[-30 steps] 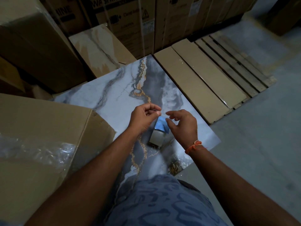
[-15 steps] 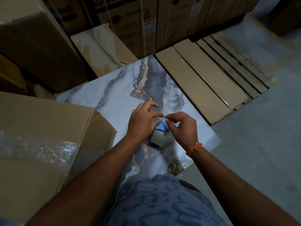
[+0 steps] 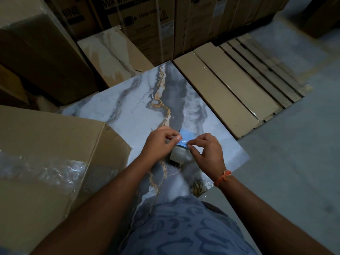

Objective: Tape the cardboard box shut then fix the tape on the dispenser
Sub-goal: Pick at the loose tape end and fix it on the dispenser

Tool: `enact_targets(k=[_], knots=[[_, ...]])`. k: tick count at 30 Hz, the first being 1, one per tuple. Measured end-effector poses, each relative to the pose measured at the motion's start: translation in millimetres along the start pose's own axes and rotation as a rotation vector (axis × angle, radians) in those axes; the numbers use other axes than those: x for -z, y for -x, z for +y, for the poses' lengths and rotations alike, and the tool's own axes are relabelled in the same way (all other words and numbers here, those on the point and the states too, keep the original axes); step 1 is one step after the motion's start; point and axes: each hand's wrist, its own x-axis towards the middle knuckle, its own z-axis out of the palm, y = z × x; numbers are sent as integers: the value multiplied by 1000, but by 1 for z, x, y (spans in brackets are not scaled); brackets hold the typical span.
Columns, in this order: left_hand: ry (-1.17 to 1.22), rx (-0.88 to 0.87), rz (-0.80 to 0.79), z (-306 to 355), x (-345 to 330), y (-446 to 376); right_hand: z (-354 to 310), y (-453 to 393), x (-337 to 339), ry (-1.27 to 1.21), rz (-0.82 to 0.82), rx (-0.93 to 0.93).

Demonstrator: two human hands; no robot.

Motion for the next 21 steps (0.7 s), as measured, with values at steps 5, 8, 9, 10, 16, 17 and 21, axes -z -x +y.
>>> enact_targets(k=[5,8,9,10,16,17,21], knots=[[272,344,-66,3,-7,-13,1,3,4,4,-28,89],[304,338,-159,7,-9,-19,1,9,4,20,-19,152],[263,304,-183,8,-9,-21,1,11,4,8,-12,158],[211,269,-199,8,-10,-23,1,12,3,-11,-3,155],[237,278,-220,3,-11,-24,-3,9,-5,-314,49,-183],[263,292,-221,2,-11,-23,-3,7,-7,-412,52,-265],[320,328,-208,1,-10,-22,-3,5,-15,-690,100,-501]])
